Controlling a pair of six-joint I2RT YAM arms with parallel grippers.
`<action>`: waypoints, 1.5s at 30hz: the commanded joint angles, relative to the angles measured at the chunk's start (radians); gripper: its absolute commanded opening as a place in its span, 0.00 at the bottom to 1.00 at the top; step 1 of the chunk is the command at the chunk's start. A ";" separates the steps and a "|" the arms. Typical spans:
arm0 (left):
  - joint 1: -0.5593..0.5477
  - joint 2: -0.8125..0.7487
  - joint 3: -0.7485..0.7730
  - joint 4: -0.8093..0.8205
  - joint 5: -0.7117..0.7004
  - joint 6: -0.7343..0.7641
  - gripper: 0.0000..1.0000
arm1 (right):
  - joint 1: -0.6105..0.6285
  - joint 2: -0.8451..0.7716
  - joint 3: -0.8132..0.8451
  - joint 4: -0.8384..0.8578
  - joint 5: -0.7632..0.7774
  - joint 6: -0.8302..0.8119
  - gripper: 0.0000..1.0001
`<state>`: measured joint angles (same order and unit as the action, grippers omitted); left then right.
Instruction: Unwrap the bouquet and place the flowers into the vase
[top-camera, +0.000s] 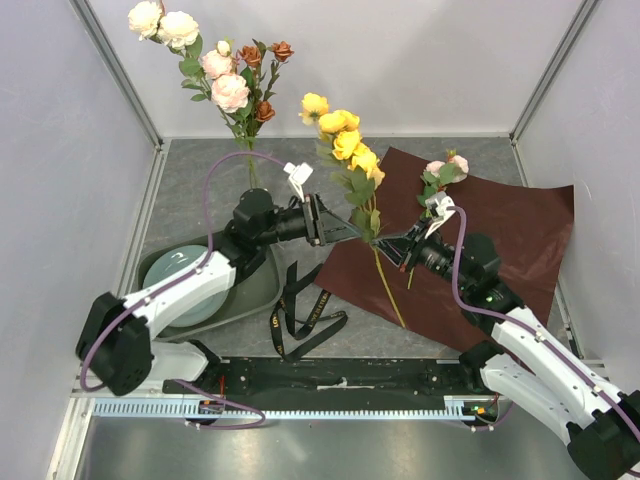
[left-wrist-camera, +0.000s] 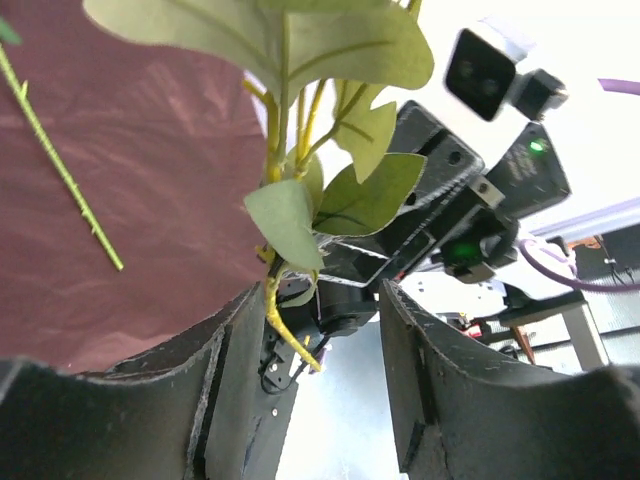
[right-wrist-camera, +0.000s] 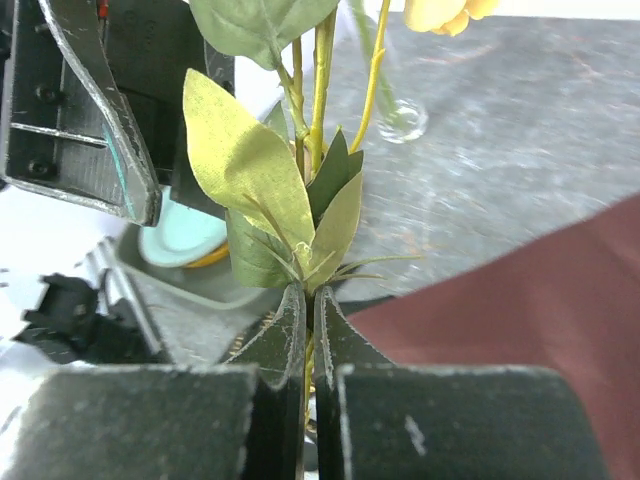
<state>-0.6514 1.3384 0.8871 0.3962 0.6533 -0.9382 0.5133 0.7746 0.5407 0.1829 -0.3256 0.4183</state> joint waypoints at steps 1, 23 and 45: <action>0.001 -0.128 -0.063 0.159 -0.030 -0.016 0.57 | 0.002 -0.006 -0.005 0.202 -0.199 0.095 0.00; 0.134 -0.196 0.030 0.067 -0.054 -0.145 0.60 | 0.002 -0.015 0.022 0.150 -0.323 0.047 0.00; 0.116 -0.162 0.093 -0.013 -0.090 -0.085 0.29 | 0.008 -0.009 0.042 0.086 -0.329 -0.007 0.00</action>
<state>-0.5308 1.1885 0.9237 0.3931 0.5613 -1.0470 0.5140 0.7696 0.5373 0.2440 -0.6357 0.4400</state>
